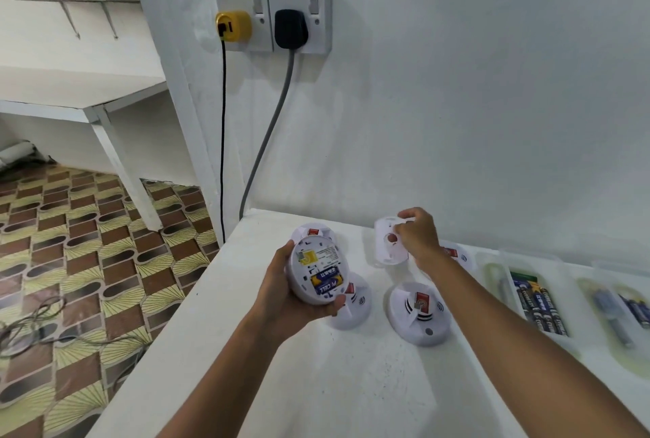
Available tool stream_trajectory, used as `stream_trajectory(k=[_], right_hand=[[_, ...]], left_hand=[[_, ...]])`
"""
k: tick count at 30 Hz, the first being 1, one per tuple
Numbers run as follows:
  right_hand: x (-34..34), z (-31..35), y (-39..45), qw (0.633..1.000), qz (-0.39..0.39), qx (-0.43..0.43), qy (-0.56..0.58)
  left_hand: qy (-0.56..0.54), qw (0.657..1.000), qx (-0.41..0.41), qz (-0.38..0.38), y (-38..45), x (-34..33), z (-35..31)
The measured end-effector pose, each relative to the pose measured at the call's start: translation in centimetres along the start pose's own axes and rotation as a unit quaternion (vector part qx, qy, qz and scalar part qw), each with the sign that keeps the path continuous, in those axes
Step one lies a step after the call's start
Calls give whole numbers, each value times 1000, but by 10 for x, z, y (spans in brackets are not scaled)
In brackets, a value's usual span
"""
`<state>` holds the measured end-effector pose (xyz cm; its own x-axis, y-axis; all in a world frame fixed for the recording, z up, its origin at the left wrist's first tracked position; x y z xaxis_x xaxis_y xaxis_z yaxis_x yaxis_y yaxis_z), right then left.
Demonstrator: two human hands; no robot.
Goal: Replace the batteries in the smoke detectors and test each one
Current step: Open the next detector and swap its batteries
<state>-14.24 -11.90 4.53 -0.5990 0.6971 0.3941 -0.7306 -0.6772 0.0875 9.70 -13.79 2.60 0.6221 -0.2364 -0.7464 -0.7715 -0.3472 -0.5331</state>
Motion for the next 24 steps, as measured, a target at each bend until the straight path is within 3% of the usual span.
stream_trajectory(k=[4, 8, 10, 15, 19, 24], right_hand=[[-31, -22, 22, 986, 129, 15, -107], [-45, -34, 27, 958, 172, 101, -205], [-40, -26, 21, 954, 165, 144, -205], [21, 21, -39, 976, 67, 207, -5], [75, 7, -78, 972, 96, 212, 20], [146, -27, -79, 973, 37, 227, 36]], left_hand=[[-8, 1000, 4, 6, 7, -8, -1], [-6, 1000, 9, 14, 18, -12, 2], [-1, 1000, -1, 16, 23, -18, 5], [-16, 998, -59, 19, 34, -48, 19], [-27, 994, -93, 45, 53, -99, 53], [0, 992, -122, 26, 85, -157, 108]])
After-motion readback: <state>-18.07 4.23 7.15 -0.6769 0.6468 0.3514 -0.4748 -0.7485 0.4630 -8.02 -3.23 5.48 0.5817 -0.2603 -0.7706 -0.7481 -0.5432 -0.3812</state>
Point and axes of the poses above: each hand's wrist, its own y-axis towards the middle knuckle, its own x-axis out of the back of the hand, z = x × y, the point moved 5 cm from there along y, towards the middle knuckle, and after that the axes turned 12 degrees about x, right-handed, at the moved point
